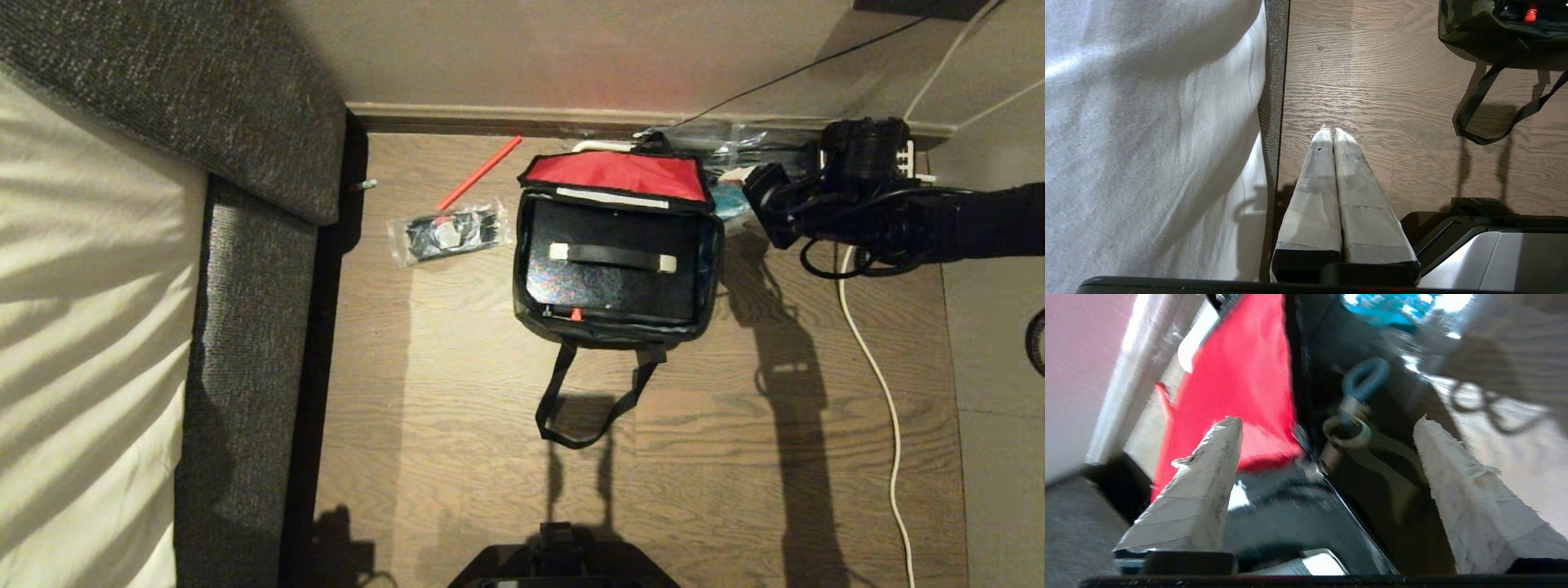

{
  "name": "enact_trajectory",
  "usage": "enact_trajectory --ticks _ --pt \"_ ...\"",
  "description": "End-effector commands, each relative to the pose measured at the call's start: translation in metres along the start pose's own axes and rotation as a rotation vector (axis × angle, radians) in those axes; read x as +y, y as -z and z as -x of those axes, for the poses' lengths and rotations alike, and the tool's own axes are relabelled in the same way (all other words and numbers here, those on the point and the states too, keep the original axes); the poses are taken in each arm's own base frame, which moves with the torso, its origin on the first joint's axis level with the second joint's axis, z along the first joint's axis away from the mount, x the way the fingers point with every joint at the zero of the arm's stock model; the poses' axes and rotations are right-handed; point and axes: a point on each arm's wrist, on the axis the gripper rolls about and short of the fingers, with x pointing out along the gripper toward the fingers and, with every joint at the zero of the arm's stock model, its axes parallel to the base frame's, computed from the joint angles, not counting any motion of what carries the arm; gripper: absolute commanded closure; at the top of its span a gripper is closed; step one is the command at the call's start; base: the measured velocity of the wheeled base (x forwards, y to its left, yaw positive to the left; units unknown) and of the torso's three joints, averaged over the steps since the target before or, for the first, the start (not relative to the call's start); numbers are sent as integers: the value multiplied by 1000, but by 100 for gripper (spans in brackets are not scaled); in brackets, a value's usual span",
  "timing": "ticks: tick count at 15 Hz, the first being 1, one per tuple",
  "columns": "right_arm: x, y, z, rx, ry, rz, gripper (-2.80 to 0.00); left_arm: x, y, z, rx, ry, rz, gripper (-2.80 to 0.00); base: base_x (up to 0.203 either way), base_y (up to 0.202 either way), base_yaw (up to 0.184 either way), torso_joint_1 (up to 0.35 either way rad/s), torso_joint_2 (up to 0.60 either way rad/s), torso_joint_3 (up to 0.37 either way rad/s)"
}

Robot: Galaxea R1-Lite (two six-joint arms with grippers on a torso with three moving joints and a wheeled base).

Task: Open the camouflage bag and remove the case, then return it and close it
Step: Close the top of the storage box

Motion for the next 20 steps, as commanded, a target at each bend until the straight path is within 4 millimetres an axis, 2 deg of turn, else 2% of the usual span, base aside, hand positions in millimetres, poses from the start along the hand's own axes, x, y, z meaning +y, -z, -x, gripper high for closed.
enact_trajectory --ticks 1,9,12,17,18,20 --pt "-3 0 -11 -13 -43 -51 -280 0 0 0 1 0 0 0 0 0 0 0 0 0" --pt "-22 8 -40 69 -141 -80 -280 0 0 0 1 0 0 0 0 0 0 0 0 0" --pt "-25 10 -48 83 -158 -111 -280 0 0 0 1 0 0 0 0 0 0 0 0 0" --pt "-27 12 -59 59 -292 -82 -280 0 0 0 0 0 0 0 0 0 0 0 0 0" --pt "-29 13 -61 59 -302 -76 0 0 0 0 1 0 0 0 0 0 0 0 0 0" --pt "-31 15 -64 54 -348 -59 0 0 0 0 1 0 0 0 0 0 0 0 0 0"
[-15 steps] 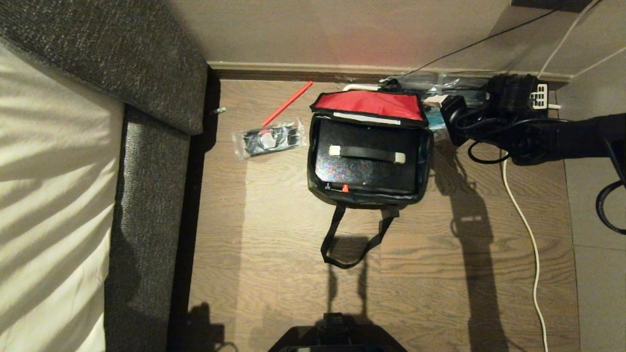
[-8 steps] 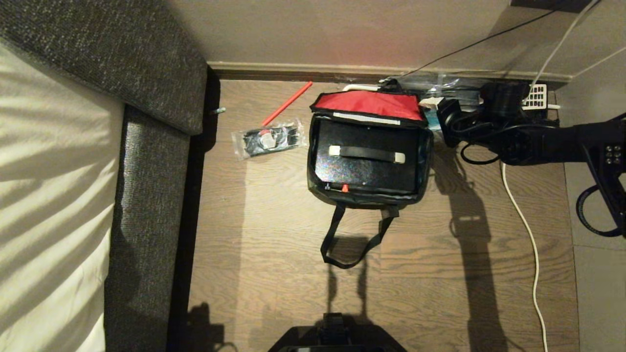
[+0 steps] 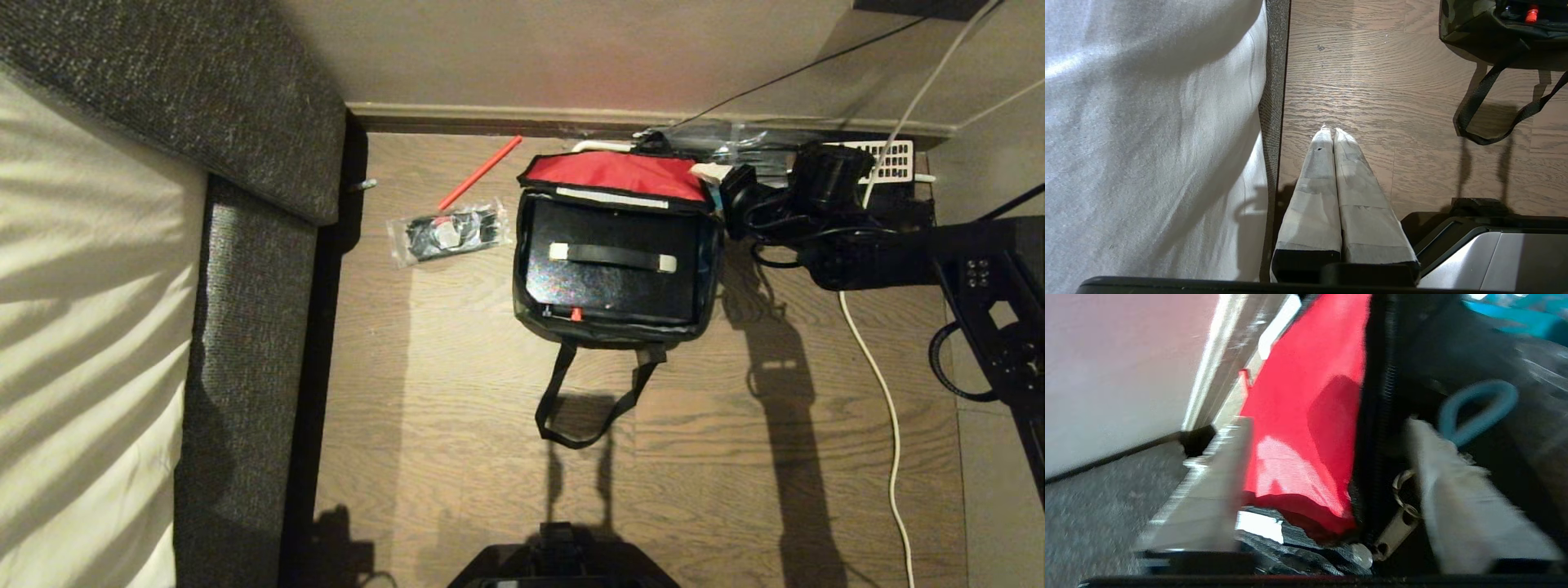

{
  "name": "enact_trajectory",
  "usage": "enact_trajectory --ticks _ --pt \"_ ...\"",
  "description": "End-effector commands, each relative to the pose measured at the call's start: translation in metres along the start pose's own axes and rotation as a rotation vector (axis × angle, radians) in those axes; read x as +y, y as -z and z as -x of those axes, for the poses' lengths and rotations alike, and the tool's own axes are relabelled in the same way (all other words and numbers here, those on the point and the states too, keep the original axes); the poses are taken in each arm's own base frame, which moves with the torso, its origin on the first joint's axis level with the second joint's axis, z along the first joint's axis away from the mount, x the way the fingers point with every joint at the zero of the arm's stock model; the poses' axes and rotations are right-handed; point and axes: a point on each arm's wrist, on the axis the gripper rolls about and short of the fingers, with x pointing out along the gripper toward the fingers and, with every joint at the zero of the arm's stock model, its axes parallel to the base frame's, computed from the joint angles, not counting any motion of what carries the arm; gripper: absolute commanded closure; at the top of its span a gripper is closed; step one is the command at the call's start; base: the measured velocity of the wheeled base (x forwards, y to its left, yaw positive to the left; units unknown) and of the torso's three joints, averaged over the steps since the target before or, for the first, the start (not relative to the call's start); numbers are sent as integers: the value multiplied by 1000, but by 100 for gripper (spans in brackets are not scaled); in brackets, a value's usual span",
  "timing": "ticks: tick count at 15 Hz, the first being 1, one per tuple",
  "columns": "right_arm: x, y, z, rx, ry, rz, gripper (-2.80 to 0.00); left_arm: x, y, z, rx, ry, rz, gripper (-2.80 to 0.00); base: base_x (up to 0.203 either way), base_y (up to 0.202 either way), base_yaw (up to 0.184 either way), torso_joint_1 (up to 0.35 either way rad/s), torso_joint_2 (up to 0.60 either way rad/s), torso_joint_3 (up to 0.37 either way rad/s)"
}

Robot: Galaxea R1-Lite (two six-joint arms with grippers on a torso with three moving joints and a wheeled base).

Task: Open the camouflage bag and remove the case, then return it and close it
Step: Close the top of the storage box

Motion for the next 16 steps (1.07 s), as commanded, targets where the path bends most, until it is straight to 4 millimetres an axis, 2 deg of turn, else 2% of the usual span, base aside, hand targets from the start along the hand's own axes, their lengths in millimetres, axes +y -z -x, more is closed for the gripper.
enact_trajectory --ticks 1,9,16 --pt "-9 5 -4 2 -23 3 0 0 0 0 1 0 0 0 0 0 0 0 0 0" --pt "-4 2 -3 -15 -57 33 0 0 0 0 1 0 0 0 0 0 0 0 0 0" --pt "28 -7 18 -16 -61 35 0 0 0 0 1 0 0 0 0 0 0 0 0 0"
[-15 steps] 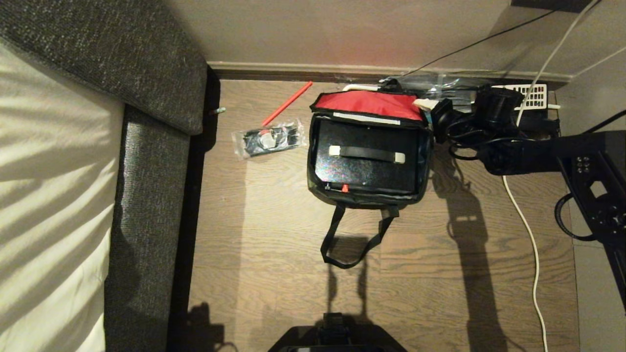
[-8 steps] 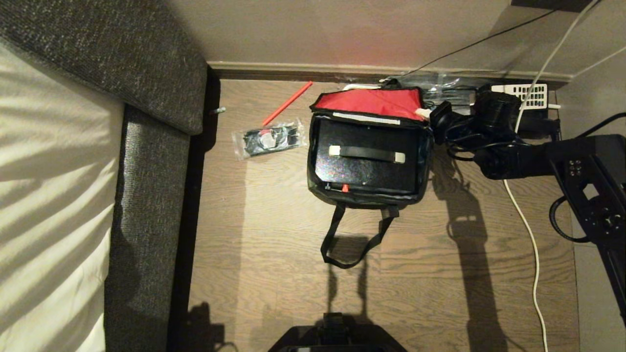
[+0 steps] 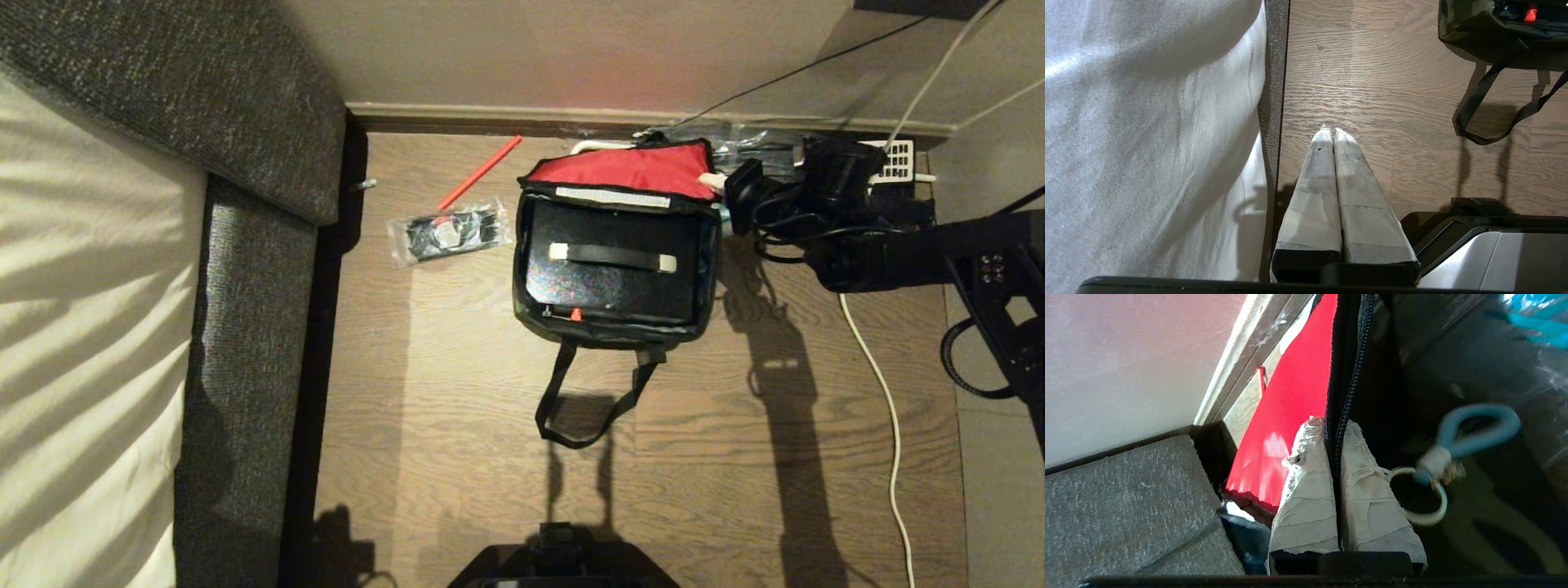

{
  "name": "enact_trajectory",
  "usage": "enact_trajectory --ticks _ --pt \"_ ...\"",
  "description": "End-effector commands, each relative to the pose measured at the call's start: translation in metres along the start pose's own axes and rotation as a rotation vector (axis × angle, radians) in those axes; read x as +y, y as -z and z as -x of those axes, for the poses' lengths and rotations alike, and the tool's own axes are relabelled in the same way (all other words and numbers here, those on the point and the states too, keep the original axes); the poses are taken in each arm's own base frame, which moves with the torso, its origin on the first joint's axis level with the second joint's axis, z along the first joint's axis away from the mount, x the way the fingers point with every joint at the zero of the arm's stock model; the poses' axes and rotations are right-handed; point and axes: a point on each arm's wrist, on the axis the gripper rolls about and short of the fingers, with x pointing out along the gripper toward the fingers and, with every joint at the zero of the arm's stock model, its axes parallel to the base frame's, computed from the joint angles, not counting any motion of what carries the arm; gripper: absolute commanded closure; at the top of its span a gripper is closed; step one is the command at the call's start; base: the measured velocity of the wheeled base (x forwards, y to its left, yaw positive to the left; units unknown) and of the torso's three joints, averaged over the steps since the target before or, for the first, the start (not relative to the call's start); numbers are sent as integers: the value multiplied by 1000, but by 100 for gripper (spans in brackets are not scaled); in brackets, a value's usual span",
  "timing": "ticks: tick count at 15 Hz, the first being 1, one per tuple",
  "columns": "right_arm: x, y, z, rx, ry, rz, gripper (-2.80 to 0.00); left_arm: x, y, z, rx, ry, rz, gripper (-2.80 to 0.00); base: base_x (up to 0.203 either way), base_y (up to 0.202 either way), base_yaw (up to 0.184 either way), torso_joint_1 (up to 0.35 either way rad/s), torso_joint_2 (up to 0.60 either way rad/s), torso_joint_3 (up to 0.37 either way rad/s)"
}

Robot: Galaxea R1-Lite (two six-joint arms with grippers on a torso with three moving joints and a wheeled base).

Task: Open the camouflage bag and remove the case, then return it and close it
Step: Close the top of the storage box

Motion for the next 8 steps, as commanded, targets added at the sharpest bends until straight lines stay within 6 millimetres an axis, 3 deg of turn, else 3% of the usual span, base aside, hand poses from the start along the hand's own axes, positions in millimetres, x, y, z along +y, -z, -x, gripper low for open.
enact_trajectory --ticks 1,5,8 --pt "18 -4 11 -1 -11 1 0 0 0 0 1 0 0 0 0 0 0 0 0 0" --pt "36 -1 26 18 -4 2 0 0 0 0 1 0 0 0 0 0 0 0 0 0" --pt "38 7 36 44 24 16 0 0 0 0 1 0 0 0 0 0 0 0 0 0"
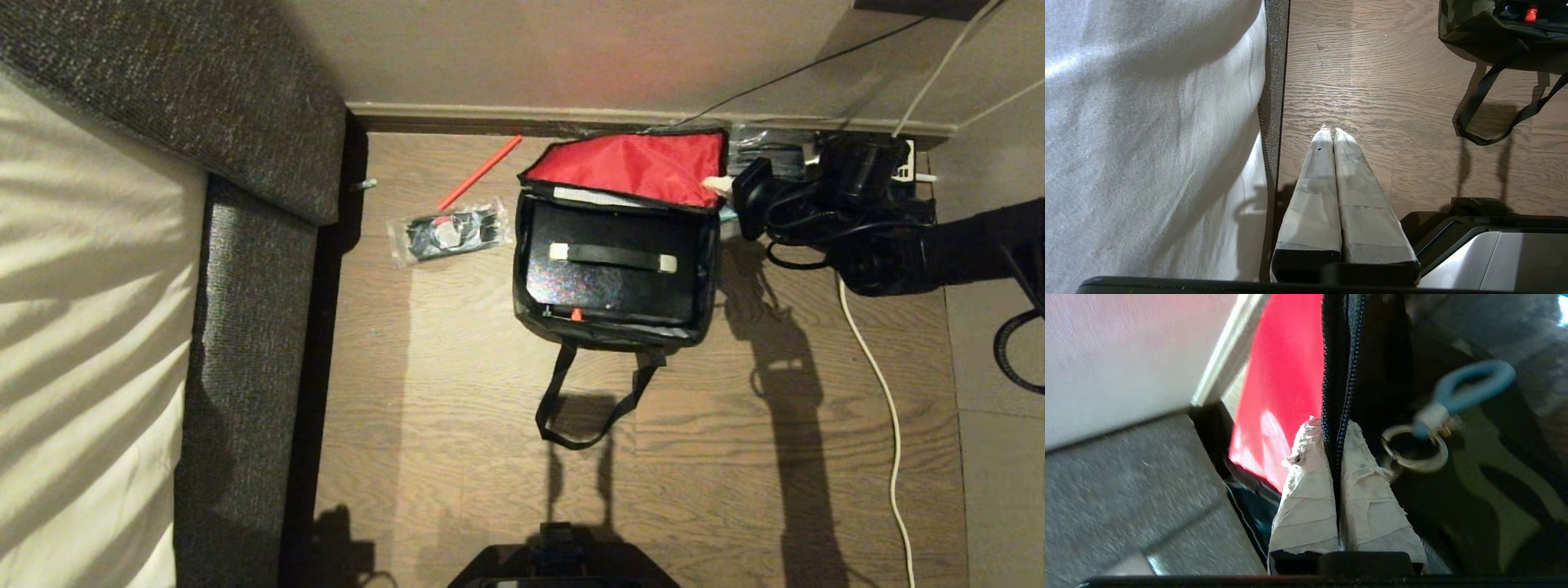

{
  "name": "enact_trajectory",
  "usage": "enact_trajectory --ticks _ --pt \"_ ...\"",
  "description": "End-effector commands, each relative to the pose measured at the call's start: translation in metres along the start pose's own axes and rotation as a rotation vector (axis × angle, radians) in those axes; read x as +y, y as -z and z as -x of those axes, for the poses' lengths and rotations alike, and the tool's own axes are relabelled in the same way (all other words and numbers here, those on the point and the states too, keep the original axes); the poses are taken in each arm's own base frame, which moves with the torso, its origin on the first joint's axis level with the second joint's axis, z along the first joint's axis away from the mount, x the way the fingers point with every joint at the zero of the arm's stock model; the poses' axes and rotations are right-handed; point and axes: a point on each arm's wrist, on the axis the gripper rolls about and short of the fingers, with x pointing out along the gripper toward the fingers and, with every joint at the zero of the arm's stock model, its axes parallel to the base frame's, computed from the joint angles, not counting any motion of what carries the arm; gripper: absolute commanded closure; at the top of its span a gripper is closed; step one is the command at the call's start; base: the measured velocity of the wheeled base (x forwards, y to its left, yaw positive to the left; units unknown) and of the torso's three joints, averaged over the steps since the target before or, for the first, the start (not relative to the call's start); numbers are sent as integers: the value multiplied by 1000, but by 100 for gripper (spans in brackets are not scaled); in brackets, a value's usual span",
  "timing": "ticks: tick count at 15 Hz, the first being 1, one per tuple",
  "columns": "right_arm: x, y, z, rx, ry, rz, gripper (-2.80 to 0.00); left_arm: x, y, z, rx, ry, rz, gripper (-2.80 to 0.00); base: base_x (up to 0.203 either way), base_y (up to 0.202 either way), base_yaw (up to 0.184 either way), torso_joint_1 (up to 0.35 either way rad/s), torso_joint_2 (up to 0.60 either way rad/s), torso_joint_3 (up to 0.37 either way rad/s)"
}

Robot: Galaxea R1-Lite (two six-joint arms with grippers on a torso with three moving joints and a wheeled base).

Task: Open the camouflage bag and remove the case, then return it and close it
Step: Close the top of the storage box

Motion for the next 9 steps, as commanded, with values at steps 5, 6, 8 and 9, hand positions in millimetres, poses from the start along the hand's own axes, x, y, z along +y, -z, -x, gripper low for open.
enact_trajectory --ticks 5,6,8,9 --pt "7 19 17 42 45 122 0 0 0 0 1 0 0 0 0 0 0 0 0 0" --pt "11 20 17 41 43 128 0 0 0 0 1 0 0 0 0 0 0 0 0 0" --pt "8 29 20 65 57 144 0 0 0 0 1 0 0 0 0 0 0 0 0 0" --pt "7 33 20 83 70 182 0 0 0 0 1 0 0 0 0 0 0 0 0 0"
